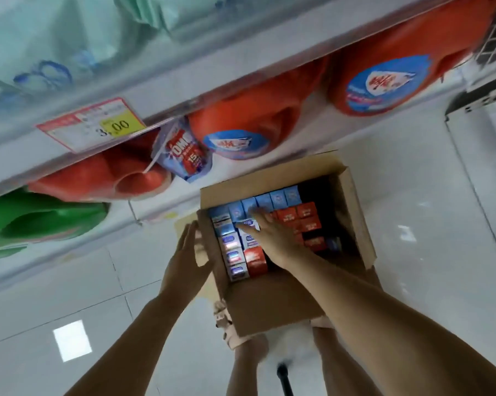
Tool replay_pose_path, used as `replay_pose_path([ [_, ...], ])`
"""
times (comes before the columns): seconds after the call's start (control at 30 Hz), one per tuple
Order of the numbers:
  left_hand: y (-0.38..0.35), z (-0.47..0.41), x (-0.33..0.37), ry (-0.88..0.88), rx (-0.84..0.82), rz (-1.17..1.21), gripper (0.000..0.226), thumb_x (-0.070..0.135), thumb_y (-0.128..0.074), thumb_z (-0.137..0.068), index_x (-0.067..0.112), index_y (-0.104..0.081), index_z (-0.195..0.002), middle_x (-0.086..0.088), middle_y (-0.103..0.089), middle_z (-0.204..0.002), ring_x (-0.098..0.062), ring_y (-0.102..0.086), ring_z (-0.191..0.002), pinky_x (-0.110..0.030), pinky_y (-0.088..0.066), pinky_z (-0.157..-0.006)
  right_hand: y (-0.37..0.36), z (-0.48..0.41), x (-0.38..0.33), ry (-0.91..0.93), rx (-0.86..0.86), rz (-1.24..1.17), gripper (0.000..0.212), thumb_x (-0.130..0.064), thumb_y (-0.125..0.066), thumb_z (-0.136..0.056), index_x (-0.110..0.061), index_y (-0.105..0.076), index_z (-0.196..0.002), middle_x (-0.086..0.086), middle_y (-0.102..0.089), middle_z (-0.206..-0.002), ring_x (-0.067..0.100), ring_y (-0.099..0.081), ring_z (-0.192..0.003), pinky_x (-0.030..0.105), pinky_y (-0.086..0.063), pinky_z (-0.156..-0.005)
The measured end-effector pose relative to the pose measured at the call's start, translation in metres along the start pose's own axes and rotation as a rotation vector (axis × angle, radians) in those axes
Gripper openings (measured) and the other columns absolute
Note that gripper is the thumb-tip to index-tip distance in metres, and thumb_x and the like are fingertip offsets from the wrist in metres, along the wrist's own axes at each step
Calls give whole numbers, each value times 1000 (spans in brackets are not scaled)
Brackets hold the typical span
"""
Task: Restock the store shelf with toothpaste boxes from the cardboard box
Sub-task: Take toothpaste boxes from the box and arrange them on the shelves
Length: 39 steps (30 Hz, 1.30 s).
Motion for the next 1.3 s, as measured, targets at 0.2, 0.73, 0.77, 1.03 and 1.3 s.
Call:
replay_pose_path([
  [0.2, -6, -4, -11, -20, -4, 12, 91, 23, -69, -85, 28, -7, -152, -2, -45, -145, -25, -53, -123, -33, -47, -91, -16, -19, -21, 221, 115, 277, 57, -8, -86, -51, -19, -70, -105, 8, -66, -110, 28, -61, -106, 36, -52, -82],
  [0.73, -14, -7, -17, -16, -1, 79, 87, 18, -63, -89, 29, -3, -151, -3, -44, -146, -26, -52, -124, -38, -49, -93, -22, -10, -10, 112, 91, 257, 82, 5, -87, -41, -16, -65, -118, 18, -61, -123, 34, -60, -112, 39, -53, -85],
  [0.77, -14, -6, -16, -19, -1, 76, 87, 18, -62, -89, 29, -3, -151, -4, -44, -146, -26, -52, -124, -38, -48, -93, -19, -12, -10, 107, 114, 244, 83, 6, -86, -42, -14, -64, -120, 18, -61, -121, 33, -60, -112, 39, -53, -85],
  [1.03, -13, -1, -14, -3, 15, 56, 86, 17, -62, -90, 27, -4, -152, -5, -48, -142, -26, -54, -121, -37, -50, -89, -17, -13, -11, 158, 30, 231, 75, 6, -52, -89, -20, -19, -151, 18, -15, -154, 32, -12, -144, 37, -22, -114],
  [1.3, -12, 0, -14, 45, 19, 62, 80, 16, -57, -93, 30, -4, -151, -6, -50, -140, -27, -55, -119, -37, -50, -89, -24, -9, -14, 138, 42, 230, 82, 7, -62, -83, -16, -21, -150, 20, -12, -155, 34, -11, -145, 41, -35, -110],
])
Point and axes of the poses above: each hand's wrist, its own z-axis away from the middle knuckle, its own y-axis out of the back of the hand, x = y × z, the point moved 9 cm from there along -z, towards the middle knuckle
